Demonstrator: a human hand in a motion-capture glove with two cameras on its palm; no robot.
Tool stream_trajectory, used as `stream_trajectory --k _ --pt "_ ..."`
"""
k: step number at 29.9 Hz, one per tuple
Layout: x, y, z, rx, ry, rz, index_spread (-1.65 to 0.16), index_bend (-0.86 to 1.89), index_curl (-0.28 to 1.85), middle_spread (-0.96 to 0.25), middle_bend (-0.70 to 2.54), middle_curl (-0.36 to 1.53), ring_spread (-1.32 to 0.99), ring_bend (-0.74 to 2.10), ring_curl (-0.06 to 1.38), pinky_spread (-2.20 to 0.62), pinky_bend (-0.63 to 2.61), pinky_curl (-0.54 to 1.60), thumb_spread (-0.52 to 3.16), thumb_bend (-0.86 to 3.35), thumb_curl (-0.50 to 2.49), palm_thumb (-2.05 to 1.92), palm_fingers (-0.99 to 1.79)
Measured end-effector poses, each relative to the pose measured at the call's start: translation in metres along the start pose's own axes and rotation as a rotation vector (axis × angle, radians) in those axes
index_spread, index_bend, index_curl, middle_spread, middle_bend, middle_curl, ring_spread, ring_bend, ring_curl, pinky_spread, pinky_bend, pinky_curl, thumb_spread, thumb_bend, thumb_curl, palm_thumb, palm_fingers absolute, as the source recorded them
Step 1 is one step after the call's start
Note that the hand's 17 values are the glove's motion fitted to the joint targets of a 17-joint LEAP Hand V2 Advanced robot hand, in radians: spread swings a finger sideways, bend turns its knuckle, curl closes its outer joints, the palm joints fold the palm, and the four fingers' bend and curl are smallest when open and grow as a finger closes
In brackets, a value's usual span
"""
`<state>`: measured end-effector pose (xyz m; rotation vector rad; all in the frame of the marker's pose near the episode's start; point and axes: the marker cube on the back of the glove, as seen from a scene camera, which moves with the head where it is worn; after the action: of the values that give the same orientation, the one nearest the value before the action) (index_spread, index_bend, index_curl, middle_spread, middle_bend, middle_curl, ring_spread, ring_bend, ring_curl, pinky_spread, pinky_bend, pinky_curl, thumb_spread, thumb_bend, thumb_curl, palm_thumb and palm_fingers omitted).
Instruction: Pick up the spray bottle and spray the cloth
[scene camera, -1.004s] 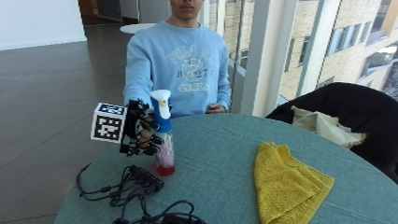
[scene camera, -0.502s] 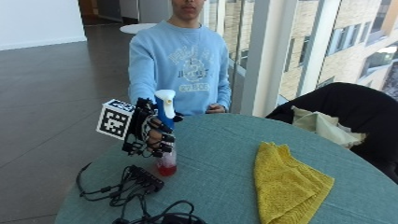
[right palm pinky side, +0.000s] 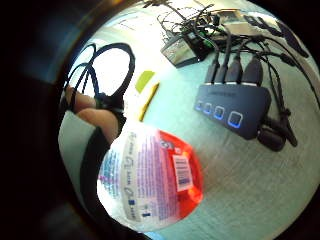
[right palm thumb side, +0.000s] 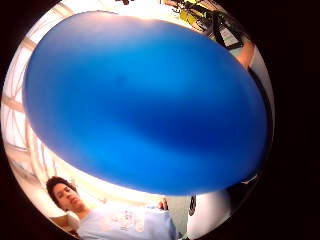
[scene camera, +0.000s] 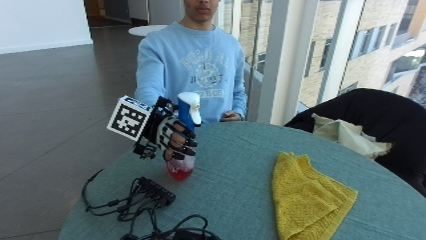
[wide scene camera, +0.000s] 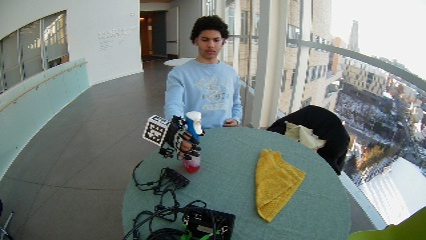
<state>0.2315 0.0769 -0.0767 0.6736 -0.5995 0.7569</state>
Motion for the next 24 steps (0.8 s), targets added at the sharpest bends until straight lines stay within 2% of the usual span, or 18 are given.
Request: stream_trajectory --k 8,24 --pt "-0.04 -0.013 0.014 -0.166 0.086 -0.057 -0.23 0.15 0.35 -0.09 0.4 0.46 -0.09 0.52 0.4 0.04 0.22 0.35 0.78 -0.03 0.51 0.88 1.21" --pt "-0.101 -0.051 0.102 -0.522 0.254 0.008 -0.21 0.14 0.37 -0.08 0.43 0.48 -0.08 0.56 0.4 0.0 0.26 0.37 0.73 -0.03 0.57 0.86 1.22"
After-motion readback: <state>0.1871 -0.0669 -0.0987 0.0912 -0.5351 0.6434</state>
